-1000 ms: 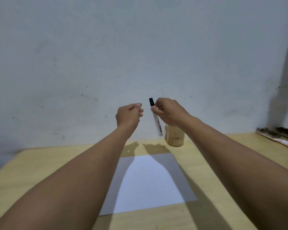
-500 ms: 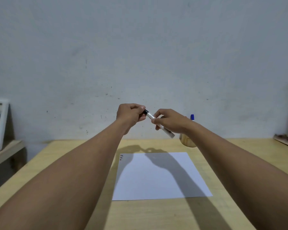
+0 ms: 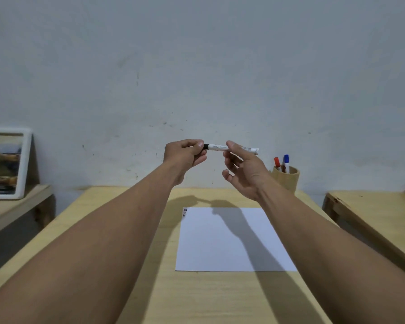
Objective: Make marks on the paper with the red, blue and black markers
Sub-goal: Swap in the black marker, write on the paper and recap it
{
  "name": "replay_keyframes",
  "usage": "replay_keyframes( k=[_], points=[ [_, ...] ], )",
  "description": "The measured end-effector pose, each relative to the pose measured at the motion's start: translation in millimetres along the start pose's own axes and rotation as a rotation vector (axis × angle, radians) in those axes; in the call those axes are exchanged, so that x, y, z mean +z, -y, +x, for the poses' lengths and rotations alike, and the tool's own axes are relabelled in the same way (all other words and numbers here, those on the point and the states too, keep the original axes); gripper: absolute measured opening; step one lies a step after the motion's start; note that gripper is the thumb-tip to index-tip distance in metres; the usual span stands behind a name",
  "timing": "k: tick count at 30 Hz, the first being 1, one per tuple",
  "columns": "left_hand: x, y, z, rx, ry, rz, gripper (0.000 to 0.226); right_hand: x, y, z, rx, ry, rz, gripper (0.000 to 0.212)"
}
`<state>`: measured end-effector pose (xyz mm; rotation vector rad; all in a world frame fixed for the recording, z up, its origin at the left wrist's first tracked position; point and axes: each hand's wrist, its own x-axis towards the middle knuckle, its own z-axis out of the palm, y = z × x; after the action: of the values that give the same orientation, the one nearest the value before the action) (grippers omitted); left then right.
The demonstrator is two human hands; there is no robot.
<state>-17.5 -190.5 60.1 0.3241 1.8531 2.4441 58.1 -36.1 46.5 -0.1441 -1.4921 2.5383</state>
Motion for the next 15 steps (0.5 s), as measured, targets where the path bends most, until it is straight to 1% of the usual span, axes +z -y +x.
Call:
replay_keyframes(
  k=[2,5,7,9,11,12,15],
  points=[
    [-2.6,0.2,-1.8,-0.004,0.045,0.004,0.007,6.6,-10.5,3.2,-0.024,-0.036,-0.021,0.009],
    [-9.6,1.8,-2.6,-0.011,0.078,0.058,0.004,15.0,-22.0,7.1,-0.06,-0.054,-0.122,0.028],
    [-16.3,4.4,-1.7,-0.013,0.074,0.097,0.004,18.4,-26.3,9.9,-0.095,-0.066,-0.158,0.033],
    [-22.4,7.5,0.0,-0.022,0.052,0.128,0.004,21.4,-30.6,11.3,-0.135,-0.075,-0.214,0.026],
    [-27.2,11.0,2.3,-0.044,0.025,0.149,0.006,24.8,-35.9,11.8,-0.166,-0.075,-0.264,0.01],
    [-29.7,12.4,2.9,-0.057,0.014,0.159,0.008,26.2,-38.4,11.7,-0.175,-0.075,-0.286,0.005],
    [-44.1,18.4,7.1,-0.067,-0.03,0.218,0.016,25.7,-44.7,13.7,-0.185,-0.102,-0.309,0.004]
  ],
)
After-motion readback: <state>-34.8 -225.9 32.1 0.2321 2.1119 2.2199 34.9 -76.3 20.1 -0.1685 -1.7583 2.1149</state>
